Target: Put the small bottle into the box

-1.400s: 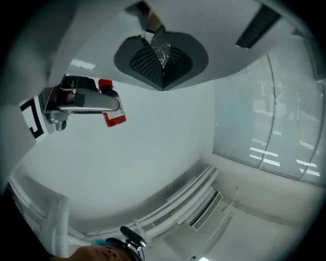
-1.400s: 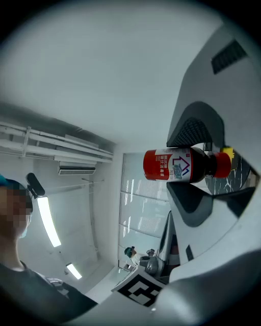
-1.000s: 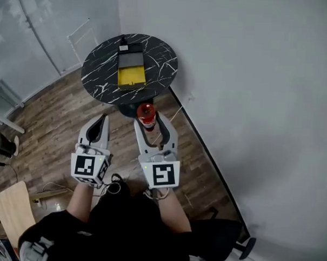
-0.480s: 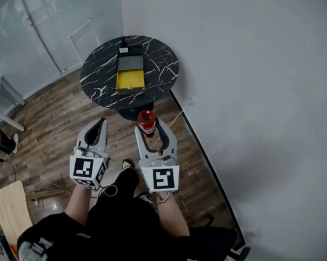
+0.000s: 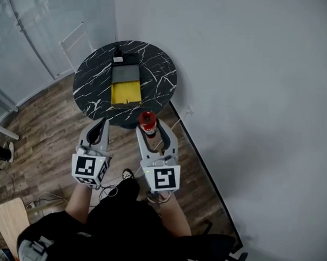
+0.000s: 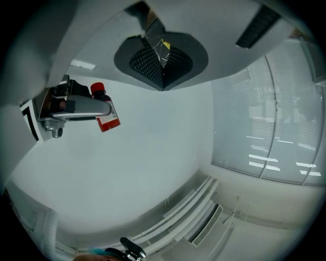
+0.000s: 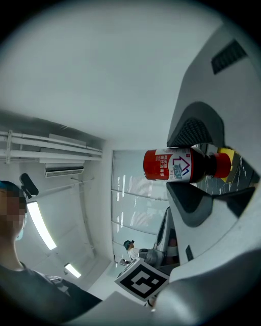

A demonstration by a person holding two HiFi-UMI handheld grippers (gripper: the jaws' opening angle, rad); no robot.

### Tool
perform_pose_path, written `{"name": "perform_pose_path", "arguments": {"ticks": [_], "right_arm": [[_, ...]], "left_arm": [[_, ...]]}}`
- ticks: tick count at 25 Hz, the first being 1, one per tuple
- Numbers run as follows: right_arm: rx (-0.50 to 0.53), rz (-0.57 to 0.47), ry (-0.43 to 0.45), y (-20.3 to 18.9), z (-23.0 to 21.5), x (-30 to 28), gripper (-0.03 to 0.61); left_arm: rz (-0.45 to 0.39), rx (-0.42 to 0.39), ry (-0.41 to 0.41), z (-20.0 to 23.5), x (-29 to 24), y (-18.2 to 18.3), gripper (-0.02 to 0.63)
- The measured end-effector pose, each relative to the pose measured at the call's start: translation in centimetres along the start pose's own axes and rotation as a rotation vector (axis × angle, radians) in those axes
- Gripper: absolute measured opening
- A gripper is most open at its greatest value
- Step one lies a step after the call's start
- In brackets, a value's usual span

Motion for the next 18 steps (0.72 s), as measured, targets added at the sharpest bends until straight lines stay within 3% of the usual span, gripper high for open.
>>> {"name": "perform_pose_path", "arguments": {"ticks": [10, 18], "right_arm": [[0.026, 0.04, 0.061, -1.2, 0.5, -11.5, 0.206], [0.094, 0.138, 0.145, -3.3, 1.0, -17.5, 0.206]], "left_arm": [[0.026, 0.057, 0.001, 9.2, -6.4, 0.7, -0.002], [0.117, 0.09, 0.012, 14.0, -9.3, -1.6, -0.002]]}}
Point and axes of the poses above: the fingertips, and each gripper's own axes: x backward along the fingers, z to its left, y out of its top, the point moved 8 cm from there along x, backward along the fingers, and after that the axes turned 12 degrees about x, right-handed, at the moved point
